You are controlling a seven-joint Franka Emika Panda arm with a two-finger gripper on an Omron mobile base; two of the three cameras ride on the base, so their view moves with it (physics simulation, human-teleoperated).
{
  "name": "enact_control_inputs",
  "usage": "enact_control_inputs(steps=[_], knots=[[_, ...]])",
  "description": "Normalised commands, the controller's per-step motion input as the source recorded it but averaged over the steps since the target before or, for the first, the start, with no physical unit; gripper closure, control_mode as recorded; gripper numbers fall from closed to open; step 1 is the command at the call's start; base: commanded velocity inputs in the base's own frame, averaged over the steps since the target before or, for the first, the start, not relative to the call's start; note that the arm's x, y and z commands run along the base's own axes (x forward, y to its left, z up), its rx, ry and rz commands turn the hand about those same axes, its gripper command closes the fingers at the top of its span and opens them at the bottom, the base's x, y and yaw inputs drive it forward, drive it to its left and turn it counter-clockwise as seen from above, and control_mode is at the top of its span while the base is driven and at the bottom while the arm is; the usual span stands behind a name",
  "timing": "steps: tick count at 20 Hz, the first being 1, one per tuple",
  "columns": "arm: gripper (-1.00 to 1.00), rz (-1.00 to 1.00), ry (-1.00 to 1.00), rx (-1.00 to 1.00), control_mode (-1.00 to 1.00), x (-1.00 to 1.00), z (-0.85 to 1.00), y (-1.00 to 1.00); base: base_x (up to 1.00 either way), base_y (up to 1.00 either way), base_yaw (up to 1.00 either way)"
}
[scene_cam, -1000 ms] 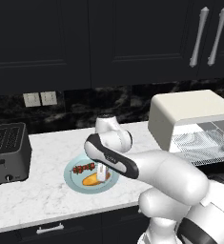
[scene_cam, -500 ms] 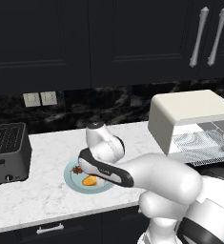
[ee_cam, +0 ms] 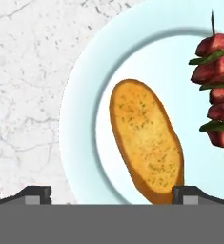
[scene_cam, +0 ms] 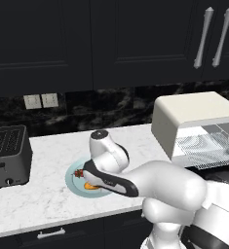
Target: Pick up the kebab skewer and baguette bread, and place them inside the toaster oven. Close the toaster oven door and start by setting the timer.
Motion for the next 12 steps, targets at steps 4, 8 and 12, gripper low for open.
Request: enact_control_inputs(steps=[4, 8, 12], knots=[[-1.00, 0.00, -0.04, 0.00, -1.00, 0.32, -0.22, 0.02, 0.00, 0.00, 0.00], [-1.00, 0.00, 0.00, 0.00, -1.00, 0.28, -0.16, 0.11, 0.00, 0.00, 0.00], [-1.00, 0.00, 0.00, -0.01, -1.00, 0.06, -0.12, 0.30, 0.00, 0.00, 0.00]])
